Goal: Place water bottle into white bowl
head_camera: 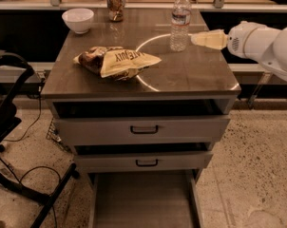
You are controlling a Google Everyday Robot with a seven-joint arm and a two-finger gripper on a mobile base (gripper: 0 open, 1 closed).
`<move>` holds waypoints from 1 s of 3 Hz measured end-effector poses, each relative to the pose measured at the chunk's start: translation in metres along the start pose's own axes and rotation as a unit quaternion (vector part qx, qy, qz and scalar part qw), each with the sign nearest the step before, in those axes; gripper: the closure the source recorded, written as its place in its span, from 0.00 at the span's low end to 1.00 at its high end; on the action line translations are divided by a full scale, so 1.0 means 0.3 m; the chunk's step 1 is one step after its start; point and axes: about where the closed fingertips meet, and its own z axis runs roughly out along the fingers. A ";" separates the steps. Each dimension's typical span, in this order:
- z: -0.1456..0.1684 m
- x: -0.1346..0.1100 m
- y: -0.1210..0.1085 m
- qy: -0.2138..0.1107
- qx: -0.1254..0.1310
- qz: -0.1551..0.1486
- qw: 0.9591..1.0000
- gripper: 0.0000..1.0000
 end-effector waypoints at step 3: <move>0.348 -0.086 0.008 -0.057 -0.037 0.001 0.998 0.00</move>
Offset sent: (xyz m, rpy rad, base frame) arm 0.1036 0.0319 -0.0035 0.0791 -0.1042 0.0484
